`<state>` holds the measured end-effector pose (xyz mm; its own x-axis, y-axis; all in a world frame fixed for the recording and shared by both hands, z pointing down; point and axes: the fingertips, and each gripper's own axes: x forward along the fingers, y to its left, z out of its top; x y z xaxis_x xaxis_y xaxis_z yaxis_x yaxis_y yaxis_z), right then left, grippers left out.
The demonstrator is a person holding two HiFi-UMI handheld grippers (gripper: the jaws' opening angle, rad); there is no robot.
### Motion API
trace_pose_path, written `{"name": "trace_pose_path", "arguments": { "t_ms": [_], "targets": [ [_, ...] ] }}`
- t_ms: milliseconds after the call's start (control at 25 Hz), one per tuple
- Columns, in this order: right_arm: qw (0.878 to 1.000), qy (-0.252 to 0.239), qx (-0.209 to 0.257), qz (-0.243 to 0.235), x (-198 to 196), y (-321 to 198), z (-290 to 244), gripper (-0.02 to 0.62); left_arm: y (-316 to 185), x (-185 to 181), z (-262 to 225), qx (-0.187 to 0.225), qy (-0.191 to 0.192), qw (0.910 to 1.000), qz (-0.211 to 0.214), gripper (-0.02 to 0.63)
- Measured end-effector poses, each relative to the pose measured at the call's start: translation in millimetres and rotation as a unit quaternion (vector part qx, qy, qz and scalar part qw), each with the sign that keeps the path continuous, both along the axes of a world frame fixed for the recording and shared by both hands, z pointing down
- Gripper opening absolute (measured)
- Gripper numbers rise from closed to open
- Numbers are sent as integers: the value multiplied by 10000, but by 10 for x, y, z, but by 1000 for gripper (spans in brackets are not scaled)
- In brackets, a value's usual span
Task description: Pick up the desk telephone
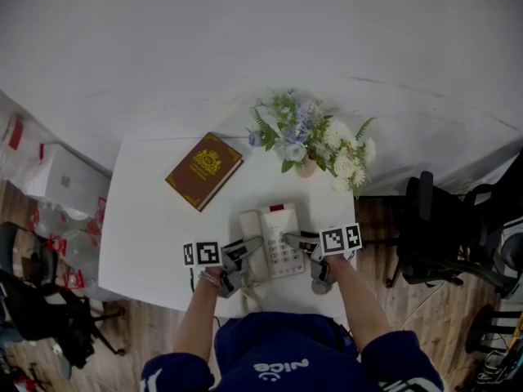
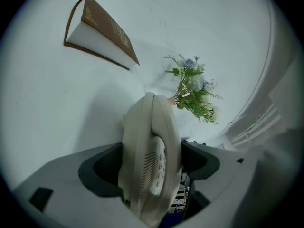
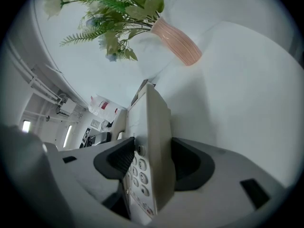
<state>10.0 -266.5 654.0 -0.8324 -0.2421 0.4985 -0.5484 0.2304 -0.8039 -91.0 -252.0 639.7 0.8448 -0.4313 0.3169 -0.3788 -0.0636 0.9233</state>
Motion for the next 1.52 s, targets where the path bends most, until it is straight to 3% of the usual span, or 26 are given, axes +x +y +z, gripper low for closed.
{"name": "trace_pose_path", "arguments": {
  "t_ms": [320, 520, 1520],
  "targets": [
    [9996, -114, 227, 78, -69, 107, -255, 261, 86, -90, -247, 231, -179, 9996, 31, 390],
    [9994, -37, 323, 113, -63, 228, -419, 261, 191, -71, -424, 361, -50, 9993, 51, 390],
    [9939, -279, 974, 444, 124, 605, -1252, 261, 530, 94, -1303, 1173, -169, 9929, -55, 390]
  ]
}}
